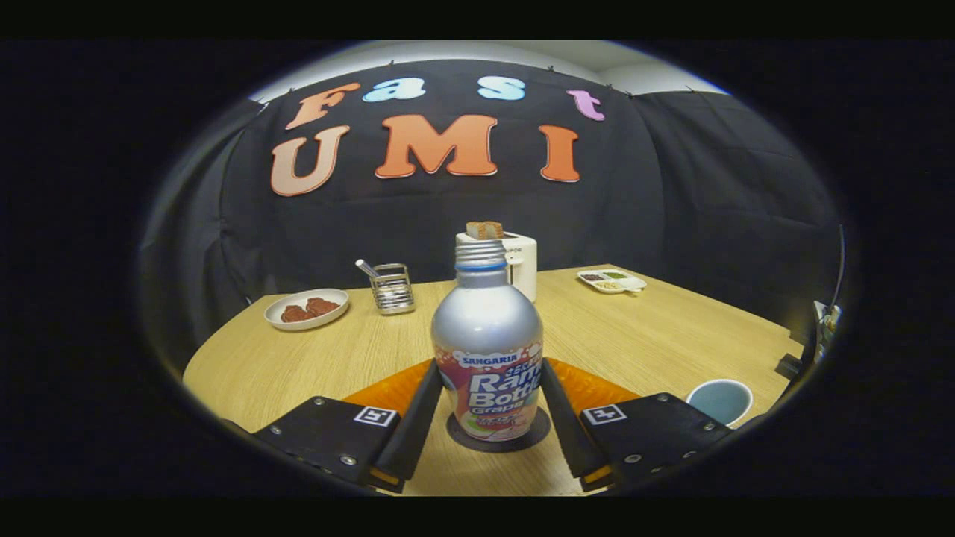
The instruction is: Take the bottle from table, then pour the juice into the cup, finally place the bottle on the coaster
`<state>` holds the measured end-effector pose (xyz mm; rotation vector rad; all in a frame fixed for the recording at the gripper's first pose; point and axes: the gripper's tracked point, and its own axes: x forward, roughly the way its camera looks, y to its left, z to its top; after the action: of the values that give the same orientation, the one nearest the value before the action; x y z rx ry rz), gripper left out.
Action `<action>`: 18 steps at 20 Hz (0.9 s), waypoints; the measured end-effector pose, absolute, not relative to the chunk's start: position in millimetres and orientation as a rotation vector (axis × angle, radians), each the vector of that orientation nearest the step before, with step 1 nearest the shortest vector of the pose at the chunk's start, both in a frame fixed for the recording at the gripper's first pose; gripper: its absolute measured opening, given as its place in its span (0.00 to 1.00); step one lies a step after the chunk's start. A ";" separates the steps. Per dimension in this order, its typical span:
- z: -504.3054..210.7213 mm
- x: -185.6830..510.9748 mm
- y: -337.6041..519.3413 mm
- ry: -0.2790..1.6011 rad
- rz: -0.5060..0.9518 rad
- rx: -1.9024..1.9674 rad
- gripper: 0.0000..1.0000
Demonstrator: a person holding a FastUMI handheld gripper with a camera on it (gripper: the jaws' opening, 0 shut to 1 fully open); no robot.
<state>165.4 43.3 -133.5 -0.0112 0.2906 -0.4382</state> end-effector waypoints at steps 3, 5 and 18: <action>-135.8 167.7 42.3 0.286 -0.432 -0.026 0.76; -138.5 166.0 40.6 0.288 -0.433 -0.021 0.75; -137.4 155.2 41.4 0.275 -0.437 -0.027 0.79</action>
<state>155.2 41.4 -137.4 -0.0275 0.2753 -0.4368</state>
